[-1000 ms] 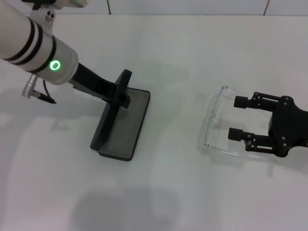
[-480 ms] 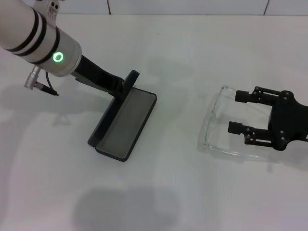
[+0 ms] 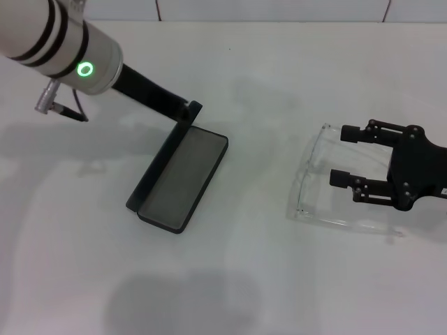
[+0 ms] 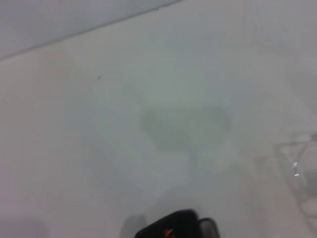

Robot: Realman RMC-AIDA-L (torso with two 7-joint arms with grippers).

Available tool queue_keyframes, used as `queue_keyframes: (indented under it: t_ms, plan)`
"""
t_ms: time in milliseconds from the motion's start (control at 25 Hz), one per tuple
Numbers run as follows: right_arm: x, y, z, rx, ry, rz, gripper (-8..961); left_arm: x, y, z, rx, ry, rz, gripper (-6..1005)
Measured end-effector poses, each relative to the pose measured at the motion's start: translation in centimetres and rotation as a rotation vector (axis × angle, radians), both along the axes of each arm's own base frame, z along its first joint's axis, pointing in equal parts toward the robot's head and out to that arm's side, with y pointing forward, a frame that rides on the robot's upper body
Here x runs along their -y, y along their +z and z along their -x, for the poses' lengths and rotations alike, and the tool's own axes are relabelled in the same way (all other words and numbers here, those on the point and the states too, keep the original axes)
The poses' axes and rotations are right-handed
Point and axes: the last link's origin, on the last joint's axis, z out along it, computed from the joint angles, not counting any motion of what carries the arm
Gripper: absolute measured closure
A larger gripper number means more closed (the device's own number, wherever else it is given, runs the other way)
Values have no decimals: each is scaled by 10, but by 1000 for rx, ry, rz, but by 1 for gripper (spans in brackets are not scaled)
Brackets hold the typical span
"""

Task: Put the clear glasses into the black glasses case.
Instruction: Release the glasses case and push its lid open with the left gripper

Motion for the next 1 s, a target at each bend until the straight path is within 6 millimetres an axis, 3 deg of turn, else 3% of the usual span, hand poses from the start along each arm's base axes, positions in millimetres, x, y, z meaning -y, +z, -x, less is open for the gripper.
queue_keyframes:
  t_ms: [120,560,760,1000]
  plan:
    - [-1,0,-1,5,-4,-4,232,5,-1,-9,62,-73,33,691]
    - [-2,0,-2,10,-12,-12,232,5,0,7,-76,35,-12,448]
    - [-5,0,1,12,-6,-12,232,9,-10,10,-127,70,27,353]
    - [-5,-3,3,12,1,-6,232,11,-15,13,-145,85,46,358]
